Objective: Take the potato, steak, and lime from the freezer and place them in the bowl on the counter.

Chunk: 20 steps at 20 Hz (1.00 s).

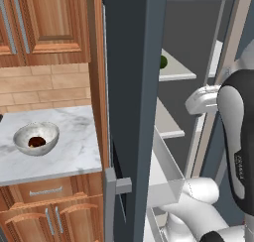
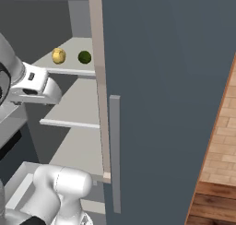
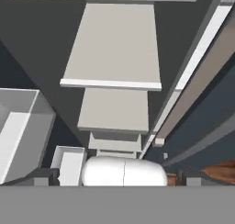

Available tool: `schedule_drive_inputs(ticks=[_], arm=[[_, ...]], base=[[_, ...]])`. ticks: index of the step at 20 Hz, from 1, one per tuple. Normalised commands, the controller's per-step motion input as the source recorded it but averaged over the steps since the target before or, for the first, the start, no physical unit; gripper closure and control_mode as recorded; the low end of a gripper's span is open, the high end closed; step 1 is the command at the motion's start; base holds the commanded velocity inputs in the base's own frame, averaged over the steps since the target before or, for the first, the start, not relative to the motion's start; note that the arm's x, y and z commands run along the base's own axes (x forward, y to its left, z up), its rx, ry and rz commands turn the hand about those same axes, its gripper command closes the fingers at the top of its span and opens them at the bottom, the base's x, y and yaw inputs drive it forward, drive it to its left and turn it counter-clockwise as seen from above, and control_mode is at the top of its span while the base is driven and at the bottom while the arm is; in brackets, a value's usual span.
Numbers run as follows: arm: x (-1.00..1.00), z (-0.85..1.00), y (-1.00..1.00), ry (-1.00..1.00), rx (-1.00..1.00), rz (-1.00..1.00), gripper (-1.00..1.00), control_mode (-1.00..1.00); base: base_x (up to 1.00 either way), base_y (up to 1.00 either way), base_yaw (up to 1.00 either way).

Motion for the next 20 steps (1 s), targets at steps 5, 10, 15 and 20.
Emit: schedule_drive_inputs(ticks=[5,10,15,20], arm=[[0.82,0.33,0.00,-0.12,0.04,0.03,-1.00,-1.00],[0.59,0.03,0.04,-0.17,0.00,0.03,-1.00,-1.00],[0.34,0.00,0.00,-0.22,0.00,0.00,-1.00,-1.00],[0.34,0.00,0.00,-0.13,0.03,0.00,-1.00,-1.00]], base=[[0.00,0.00,0.00],[0.00,0.00,0.00],[0.00,0.00,0.00],[0.00,0.00,0.00]])
